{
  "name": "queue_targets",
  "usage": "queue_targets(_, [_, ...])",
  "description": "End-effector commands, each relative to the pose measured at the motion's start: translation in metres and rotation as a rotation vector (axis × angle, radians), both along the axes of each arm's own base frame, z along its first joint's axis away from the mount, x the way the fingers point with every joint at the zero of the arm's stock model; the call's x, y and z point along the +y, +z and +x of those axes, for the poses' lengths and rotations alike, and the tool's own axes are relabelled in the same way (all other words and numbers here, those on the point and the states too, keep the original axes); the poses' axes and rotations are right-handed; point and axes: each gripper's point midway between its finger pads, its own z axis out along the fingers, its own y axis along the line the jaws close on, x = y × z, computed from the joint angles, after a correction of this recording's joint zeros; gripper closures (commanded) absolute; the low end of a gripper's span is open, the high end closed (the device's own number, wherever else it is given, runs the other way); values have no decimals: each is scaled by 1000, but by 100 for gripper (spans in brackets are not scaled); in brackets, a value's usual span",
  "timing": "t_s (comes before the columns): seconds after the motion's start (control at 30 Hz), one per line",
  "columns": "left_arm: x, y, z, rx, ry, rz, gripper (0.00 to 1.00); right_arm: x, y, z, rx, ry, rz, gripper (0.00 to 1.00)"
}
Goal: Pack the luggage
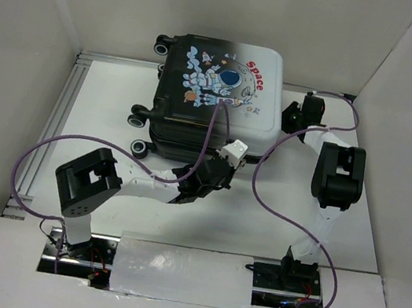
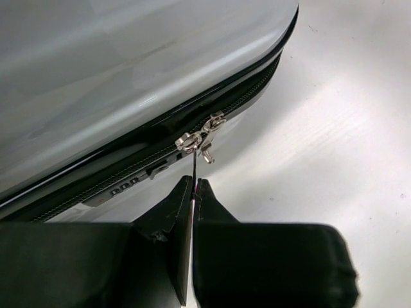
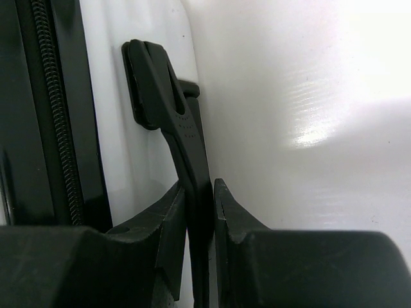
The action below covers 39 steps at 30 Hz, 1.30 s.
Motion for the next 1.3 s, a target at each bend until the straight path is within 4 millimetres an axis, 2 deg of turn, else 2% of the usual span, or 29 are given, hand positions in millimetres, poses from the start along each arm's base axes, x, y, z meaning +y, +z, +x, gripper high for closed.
queue_targets(0.0, [-31, 21, -10, -2, -40, -102, 100, 36, -49, -63, 278, 52, 79, 100])
queue_targets(0.13, [-24, 19, -4, 1, 23, -103, 100, 34, -46, -61, 266, 50, 66, 100])
queue_targets(0.17, [-20, 10, -6, 16, 26, -92, 100, 34, -47, -64, 276, 50, 66, 100])
queue_targets(0.27, [-14, 10, -8, 12, 35, -93, 99, 34, -47, -64, 276, 50, 66, 100])
queue_targets(0.3, [-14, 10, -8, 12, 35, -93, 93, 34, -53, -67, 291, 57, 58, 100])
queue_targets(0.33, [-13, 11, -10, 14, 25, -96, 71, 34, -50, -65, 293, 57, 58, 100])
queue_targets(0.37, [-13, 11, -10, 14, 24, -96, 71, 33, -50, -66, 289, 67, 48, 100])
queue_targets(0.4, [-8, 17, -13, 9, 24, -107, 52, 33, -52, -69, 301, 73, 42, 100])
queue_targets(0.43, [-5, 20, -15, 13, 27, -118, 45, 31, -54, -70, 310, 64, 32, 100])
queue_targets(0.5, [-1, 27, -19, 15, 21, -141, 34, 19, -42, -68, 288, 58, -19, 95])
queue_targets(0.53, [2, 38, -25, 18, 6, -165, 34, 17, -37, -67, 277, 59, -33, 91])
queue_targets(0.57, [6, 42, -22, 27, -5, -168, 34, 11, -22, -62, 243, 63, -48, 83])
queue_targets(0.6, [12, 39, -24, 54, -5, -147, 34, 5, -17, -62, 248, 53, -60, 78])
queue_targets(0.63, [14, 47, -24, 64, -10, -159, 32, 4, -4, -57, 223, 59, -67, 71])
queue_targets(0.67, [22, 61, -23, 65, -21, -178, 32, -1, 10, -54, 195, 56, -74, 54])
queue_targets(0.73, [33, 70, -24, 99, -23, -182, 31, -2, 32, -49, 159, 72, -94, 42])
queue_targets(0.77, [43, 76, -18, 108, -26, -194, 26, -2, 41, -48, 141, 81, -104, 39])
queue_targets(0.8, [53, 94, -19, 100, -26, -229, 24, -2, 57, -47, 113, 85, -112, 35])
queue_targets(0.83, [62, 100, -18, 112, -24, -223, 21, -5, 71, -45, 92, 85, -132, 34])
queue_targets(0.9, [82, 119, -8, 97, -24, -234, 9, -7, 96, -46, 48, 81, -147, 30])
queue_targets(0.93, [105, 149, -4, 48, -4, -243, 3, -16, 110, -49, 36, 57, -171, 24])
queue_targets(0.97, [107, 143, -5, 66, -1, -224, 3, -16, 110, -49, 36, 57, -171, 24])
queue_targets(1.0, [124, 146, 2, 59, 31, -214, 2, -18, 128, -50, 3, 47, -178, 23])
queue_targets(1.07, [147, 173, 0, 19, 46, -244, 0, -30, 142, -55, -7, 8, -216, 20])
queue_targets(1.1, [164, 178, 3, 27, 60, -249, 0, -37, 161, -59, -46, -15, -224, 19])
queue_targets(1.17, [187, 189, 3, 15, 89, -253, 0, -43, 182, -67, -83, -36, -231, 17])
queue_targets(1.2, [200, 205, -1, -6, 106, -278, 0, -47, 194, -70, -107, -60, -247, 11])
queue_targets(1.23, [218, 204, 1, 15, 138, -272, 0, -54, 219, -79, -162, -87, -256, 9])
queue_targets(1.27, [227, 212, 0, 6, 143, -282, 0, -53, 227, -85, -181, -90, -256, 8])
